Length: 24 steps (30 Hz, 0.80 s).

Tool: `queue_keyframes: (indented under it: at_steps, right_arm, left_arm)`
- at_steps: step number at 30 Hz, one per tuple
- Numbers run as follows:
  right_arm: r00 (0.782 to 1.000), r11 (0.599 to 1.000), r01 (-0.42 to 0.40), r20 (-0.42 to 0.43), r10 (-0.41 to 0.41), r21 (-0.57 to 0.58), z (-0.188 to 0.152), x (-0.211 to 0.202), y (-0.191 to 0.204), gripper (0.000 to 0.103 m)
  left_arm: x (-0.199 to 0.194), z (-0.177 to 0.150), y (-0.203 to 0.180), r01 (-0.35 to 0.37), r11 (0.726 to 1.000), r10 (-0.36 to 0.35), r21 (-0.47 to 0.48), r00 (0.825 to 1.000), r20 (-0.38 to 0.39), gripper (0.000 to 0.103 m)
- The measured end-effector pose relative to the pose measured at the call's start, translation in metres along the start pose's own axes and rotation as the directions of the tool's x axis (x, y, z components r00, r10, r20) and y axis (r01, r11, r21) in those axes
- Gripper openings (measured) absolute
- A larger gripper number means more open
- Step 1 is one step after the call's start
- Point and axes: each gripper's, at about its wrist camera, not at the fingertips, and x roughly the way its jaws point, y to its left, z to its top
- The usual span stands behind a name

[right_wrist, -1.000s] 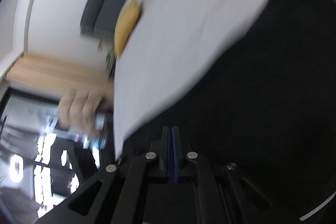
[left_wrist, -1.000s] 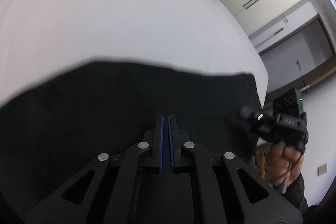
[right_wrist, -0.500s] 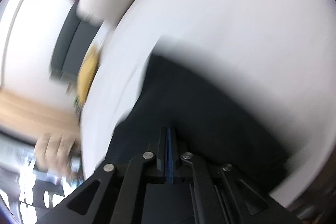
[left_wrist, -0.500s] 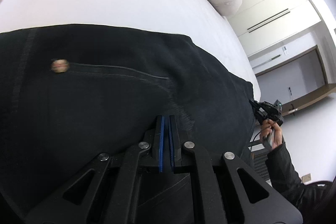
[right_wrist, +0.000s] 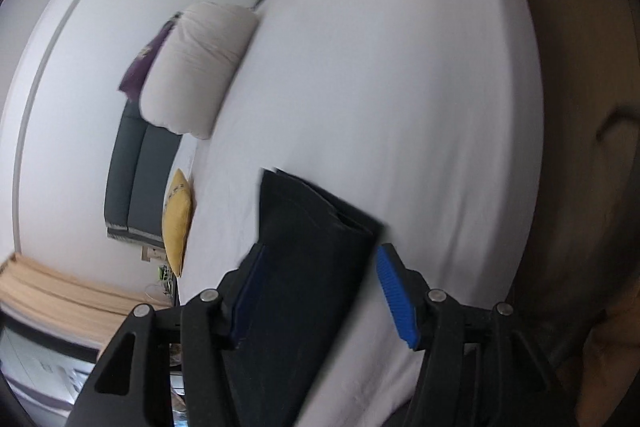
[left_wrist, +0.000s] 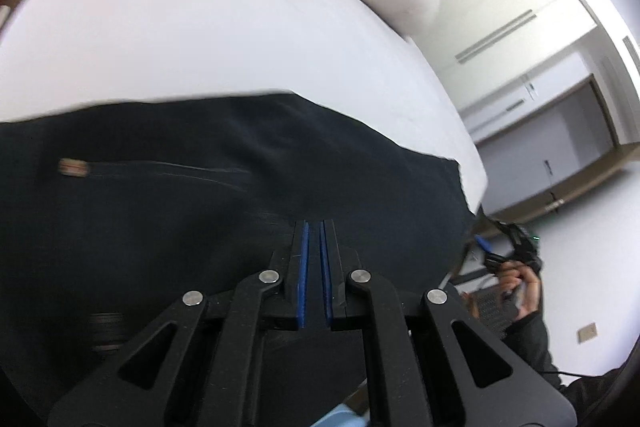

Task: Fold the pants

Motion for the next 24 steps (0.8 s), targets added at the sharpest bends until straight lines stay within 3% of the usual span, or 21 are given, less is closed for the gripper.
queue_keyframes:
  at_steps: [8,10,12,20,23,24]
  right_arm:
    - [0.997,0.991,-0.065,-0.030,0.069,0.113,0.004,0.038,-0.030,0.057]
    - [0.991,0.984,-0.127,-0.030,0.132,0.123,0.004,0.040,-0.030,0.043]
    - [0.983,0.975,-0.176,-0.034,0.181,0.133,0.003,0.036,-0.035,0.036]
    - [0.949,0.933,-0.307,-0.012,0.315,0.189,0.008,0.049,-0.045,0.036]
    - [0.947,0.933,-0.317,-0.003,0.322,0.171,0.011,0.061,-0.038,0.035]
    - [0.949,0.937,-0.311,-0.008,0.316,0.160,0.013,0.065,-0.035,0.030]
  left_arm:
    - [0.071,-0.007,-0.041,0.035,0.999,-0.032,0.022,0.992,-0.123,0.005]
    - [0.074,-0.010,-0.038,0.050,0.999,-0.050,0.001,0.989,-0.137,0.006]
    - [0.082,-0.013,-0.037,0.046,0.999,-0.048,-0.012,0.988,-0.146,0.006]
    - [0.096,-0.017,-0.033,0.038,0.999,-0.043,-0.033,0.987,-0.153,0.005]
    - [0.096,-0.016,-0.033,0.034,0.999,-0.038,-0.027,0.987,-0.159,0.006]
    - [0.100,-0.016,-0.034,0.032,0.999,-0.036,-0.027,0.986,-0.162,0.005]
